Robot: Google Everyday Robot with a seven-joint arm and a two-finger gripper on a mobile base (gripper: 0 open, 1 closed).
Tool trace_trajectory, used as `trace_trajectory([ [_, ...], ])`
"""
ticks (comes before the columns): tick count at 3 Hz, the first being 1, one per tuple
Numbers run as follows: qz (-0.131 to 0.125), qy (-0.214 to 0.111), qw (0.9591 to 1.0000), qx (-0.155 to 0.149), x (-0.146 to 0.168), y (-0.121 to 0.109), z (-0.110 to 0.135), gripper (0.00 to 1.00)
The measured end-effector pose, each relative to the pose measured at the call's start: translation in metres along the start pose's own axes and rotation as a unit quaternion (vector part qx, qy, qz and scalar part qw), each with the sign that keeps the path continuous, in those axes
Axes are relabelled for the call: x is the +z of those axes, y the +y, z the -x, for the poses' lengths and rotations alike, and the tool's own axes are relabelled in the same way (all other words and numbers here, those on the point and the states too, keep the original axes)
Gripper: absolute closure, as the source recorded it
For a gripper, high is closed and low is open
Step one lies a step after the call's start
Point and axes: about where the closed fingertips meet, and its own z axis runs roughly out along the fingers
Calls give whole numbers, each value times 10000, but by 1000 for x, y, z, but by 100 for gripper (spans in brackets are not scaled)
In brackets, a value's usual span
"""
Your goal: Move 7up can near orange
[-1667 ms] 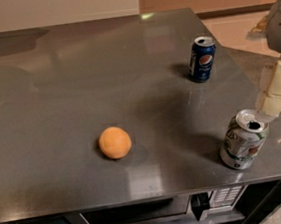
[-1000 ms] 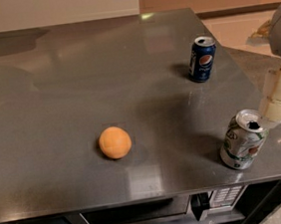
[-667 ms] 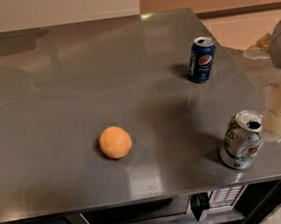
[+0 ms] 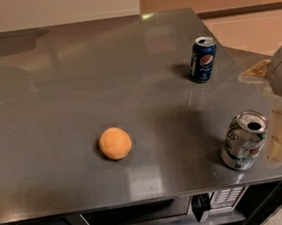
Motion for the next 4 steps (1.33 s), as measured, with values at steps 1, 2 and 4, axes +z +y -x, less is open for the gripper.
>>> trace_trajectory([
  [1, 120, -83, 9999, -87, 11, 8, -3, 0],
  [2, 171, -96, 9997, -128, 18, 11, -7, 18],
  [4, 104, -169, 9997, -133, 13, 7, 1, 64],
])
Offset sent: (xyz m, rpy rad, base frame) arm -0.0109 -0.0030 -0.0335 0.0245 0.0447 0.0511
